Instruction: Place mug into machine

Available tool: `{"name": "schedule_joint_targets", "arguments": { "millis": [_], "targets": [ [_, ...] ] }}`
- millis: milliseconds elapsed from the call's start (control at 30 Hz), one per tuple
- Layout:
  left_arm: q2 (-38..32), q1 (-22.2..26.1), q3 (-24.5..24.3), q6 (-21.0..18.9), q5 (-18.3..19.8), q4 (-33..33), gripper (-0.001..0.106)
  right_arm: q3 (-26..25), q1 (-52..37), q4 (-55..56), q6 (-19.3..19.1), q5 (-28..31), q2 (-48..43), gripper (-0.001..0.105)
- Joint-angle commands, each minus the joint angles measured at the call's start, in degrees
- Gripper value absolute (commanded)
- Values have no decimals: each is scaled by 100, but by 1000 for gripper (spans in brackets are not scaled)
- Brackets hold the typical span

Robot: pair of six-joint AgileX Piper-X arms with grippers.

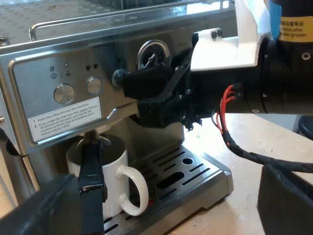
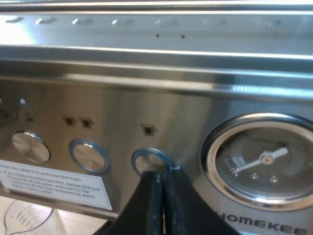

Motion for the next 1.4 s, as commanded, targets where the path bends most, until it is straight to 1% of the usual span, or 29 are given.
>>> {"name": "schedule_joint_targets", "arguments": {
  "millis": [33,167,467,667,933,1067,1233,1400],
  "targets": [
    [23,-26,-14,-64,-8,-142,78,-67,6,-41,-58,-101,-13,0],
    [23,-26,-14,-64,-8,-142,78,-67,188,151,-58,671,-13,0],
    [23,-26,-14,-64,-8,-103,78,-67,432,63,-69,750,-13,0],
    [23,-26,-14,-64,-8,33,78,-67,363,-283,-88,677,-13,0],
    [23,-26,-14,-64,-8,33,78,-67,150,-287,-88,559,-13,0],
    [23,-26,-14,-64,-8,33,78,-67,58,-287,-69,288,-13,0],
    [23,-26,-14,-64,-8,33,78,-67,99,-220,-69,277,-13,0],
    [23,-26,-14,-64,-8,33,78,-67,96,-197,-69,49,-13,0]
  ]
}}
